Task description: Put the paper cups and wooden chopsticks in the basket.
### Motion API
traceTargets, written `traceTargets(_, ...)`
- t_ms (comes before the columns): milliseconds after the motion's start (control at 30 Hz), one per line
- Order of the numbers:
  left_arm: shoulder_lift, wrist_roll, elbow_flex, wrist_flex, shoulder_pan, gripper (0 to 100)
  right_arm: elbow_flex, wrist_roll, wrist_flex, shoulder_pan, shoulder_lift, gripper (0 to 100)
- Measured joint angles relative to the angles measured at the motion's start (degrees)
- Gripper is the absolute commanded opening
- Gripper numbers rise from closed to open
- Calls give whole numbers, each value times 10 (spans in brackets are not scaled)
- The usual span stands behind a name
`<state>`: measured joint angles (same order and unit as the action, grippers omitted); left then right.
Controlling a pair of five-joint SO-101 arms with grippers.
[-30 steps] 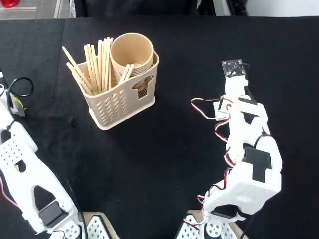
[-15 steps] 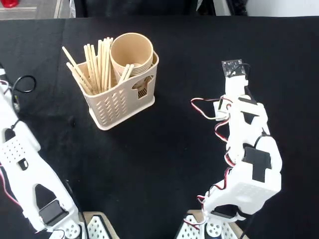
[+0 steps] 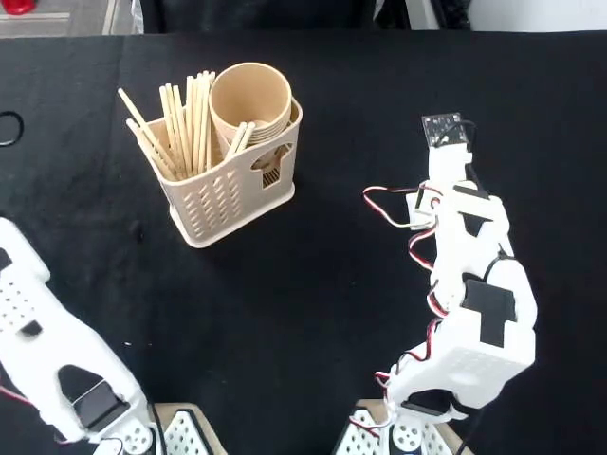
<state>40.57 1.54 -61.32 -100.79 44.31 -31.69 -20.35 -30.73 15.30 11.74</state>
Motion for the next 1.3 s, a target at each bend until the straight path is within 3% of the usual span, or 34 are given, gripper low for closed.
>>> traceTargets(133,-191,33,178,4,-65,29,0,0,0,0,0,14)
traceTargets(267,-398,14,296,74,-138,30,0,0,0,0,0,14)
traceTargets(433,-621,-56,451,256,-185,29,0,0,0,0,0,14)
traceTargets(667,-854,-148,678,582,-191,29,0,0,0,0,0,14)
traceTargets(800,-971,-178,789,709,-243,28,0,0,0,0,0,14)
traceTargets(1000,-1071,-89,966,776,-414,28,0,0,0,0,0,14)
traceTargets(1200,-1070,-64,1121,946,-439,28,0,0,0,0,0,14)
traceTargets(1300,-1055,-63,1156,992,-436,28,0,0,0,0,0,14)
